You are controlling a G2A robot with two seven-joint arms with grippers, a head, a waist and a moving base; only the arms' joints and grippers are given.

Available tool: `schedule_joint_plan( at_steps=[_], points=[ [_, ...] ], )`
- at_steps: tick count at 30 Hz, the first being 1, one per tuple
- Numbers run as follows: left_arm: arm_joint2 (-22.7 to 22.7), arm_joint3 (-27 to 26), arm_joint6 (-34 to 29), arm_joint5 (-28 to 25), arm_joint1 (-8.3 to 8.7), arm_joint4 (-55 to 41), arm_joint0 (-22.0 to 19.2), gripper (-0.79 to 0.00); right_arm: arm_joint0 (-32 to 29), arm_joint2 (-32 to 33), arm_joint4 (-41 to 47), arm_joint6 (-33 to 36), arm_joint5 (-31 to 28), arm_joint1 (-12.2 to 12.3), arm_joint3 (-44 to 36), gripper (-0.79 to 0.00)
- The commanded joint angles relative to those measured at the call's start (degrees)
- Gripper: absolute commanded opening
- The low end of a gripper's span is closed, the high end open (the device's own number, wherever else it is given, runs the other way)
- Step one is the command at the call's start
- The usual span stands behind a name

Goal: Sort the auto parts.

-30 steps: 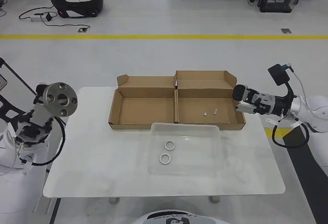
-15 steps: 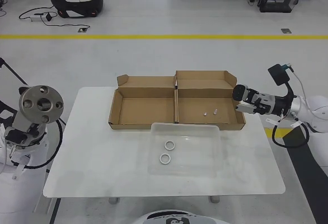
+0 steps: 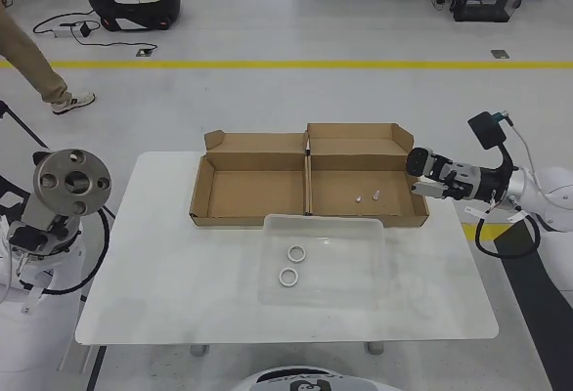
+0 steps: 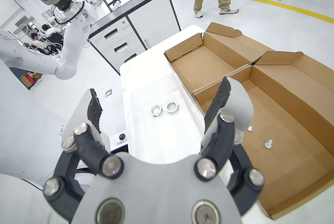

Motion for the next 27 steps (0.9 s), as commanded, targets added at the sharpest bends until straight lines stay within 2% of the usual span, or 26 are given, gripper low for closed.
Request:
schedule_joint_plan(
  at_steps=[1,7,11,20,27],
  points=[
    [0.0,0.0,0.0,0.0,0.0,0.0,0.0,-0.785,0.0,0.0,0.0,0.0,0.0,0.0,0.0,0.0],
    [0.42,-0.21,2.0,2.09,-0.3,4.24,-0.52,-0.785,0.0,0.0,0.0,0.0,0.0,0.0,0.0,0.0],
    [1.64,0.87,1.98,3.06,-0.61,13.3,-1.44,-0.785,0.0,0.0,0.0,0.0,0.0,0.0,0.0,0.0],
    [6.77,1.51,6.46,4.59,-1.58,23.76,-1.73,-0.785,0.0,0.0,0.0,0.0,0.0,0.0,0.0,0.0],
    [10.31,1.61,9.42,8.01,-2.19,31.49,-5.91,-0.785,0.0,0.0,0.0,0.0,0.0,0.0,0.0,0.0]
  ],
)
